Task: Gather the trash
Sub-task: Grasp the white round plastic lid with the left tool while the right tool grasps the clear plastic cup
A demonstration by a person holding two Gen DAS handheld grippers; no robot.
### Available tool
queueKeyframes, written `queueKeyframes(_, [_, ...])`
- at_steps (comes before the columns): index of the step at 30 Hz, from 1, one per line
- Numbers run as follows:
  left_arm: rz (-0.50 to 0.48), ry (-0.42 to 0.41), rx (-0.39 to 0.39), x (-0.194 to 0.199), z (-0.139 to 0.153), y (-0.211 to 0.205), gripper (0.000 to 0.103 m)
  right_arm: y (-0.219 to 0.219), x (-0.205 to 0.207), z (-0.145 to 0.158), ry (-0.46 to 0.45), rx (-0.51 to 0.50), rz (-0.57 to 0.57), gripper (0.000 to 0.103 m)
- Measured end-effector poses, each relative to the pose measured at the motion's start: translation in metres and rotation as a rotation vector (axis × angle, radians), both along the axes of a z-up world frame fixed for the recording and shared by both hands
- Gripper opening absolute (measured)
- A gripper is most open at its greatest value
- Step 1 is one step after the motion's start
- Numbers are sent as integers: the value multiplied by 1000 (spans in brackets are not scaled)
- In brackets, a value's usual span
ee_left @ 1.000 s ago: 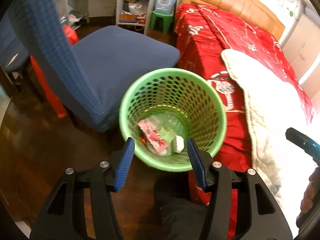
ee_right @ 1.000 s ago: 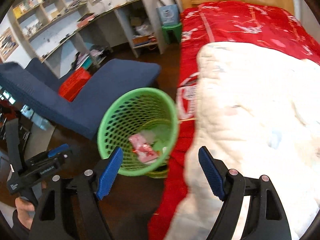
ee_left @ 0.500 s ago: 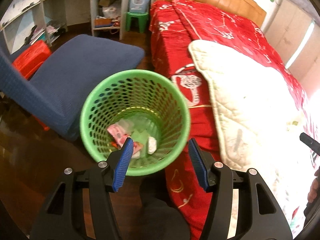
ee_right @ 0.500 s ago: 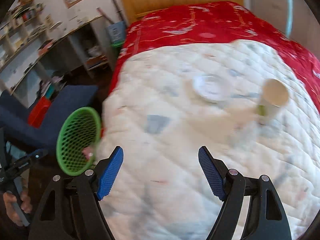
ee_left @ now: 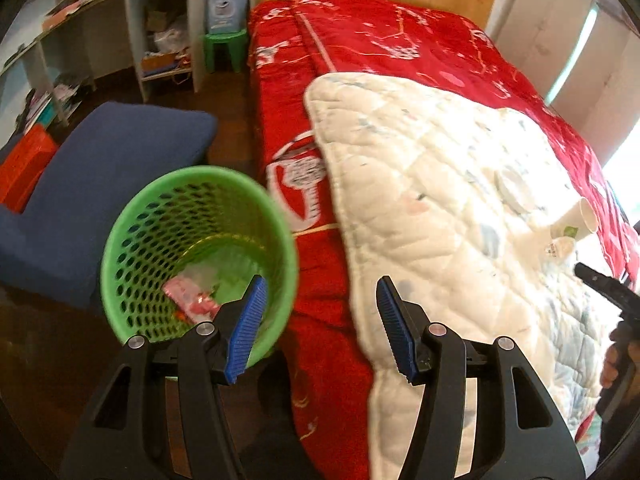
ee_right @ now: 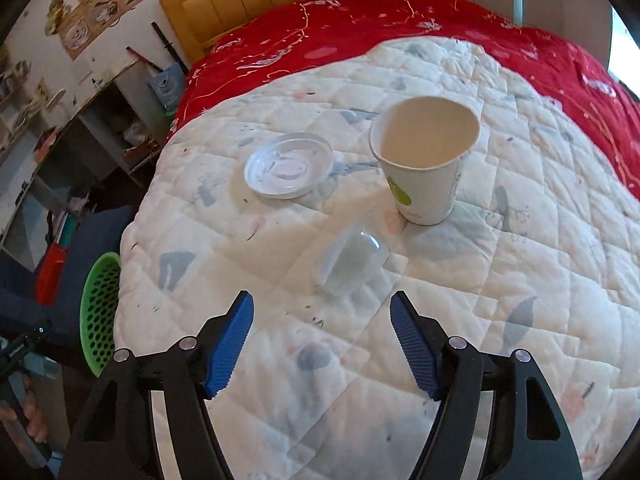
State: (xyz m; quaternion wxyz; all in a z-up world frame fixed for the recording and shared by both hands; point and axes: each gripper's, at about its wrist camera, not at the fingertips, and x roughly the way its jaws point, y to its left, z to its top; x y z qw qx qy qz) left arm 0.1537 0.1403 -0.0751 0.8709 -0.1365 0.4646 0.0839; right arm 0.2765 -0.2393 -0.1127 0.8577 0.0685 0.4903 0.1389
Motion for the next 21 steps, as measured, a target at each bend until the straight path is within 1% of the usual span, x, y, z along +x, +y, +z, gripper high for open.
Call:
queueKeyframes(6, [-59, -23, 7, 37, 9, -29, 57, 0, 25, -17, 24, 19, -15, 67])
queueKeyframes(7, [-67, -23, 7, 43, 10, -34, 57, -1, 28, -20, 30, 24, -20, 65])
queueKeyframes(9, [-94, -24, 0, 58, 11, -46, 57, -1, 34, -26, 40, 36, -27, 63])
queueKeyframes(10, [-105, -24, 1, 65, 12, -52, 57, -2, 36, -28, 45, 41, -29, 58])
queueKeyframes(12, [-143, -31, 1, 81, 14, -66, 57, -3, 39, -32, 53, 43, -31, 57])
queueKeyframes(15, [-187, -40, 14, 103, 15, -86, 57, -4, 39, -30, 38, 48, -21, 56])
queueKeyframes(21, [-288, -48, -16, 149, 10, -128, 57, -12, 33, -25, 26, 51, -4, 56])
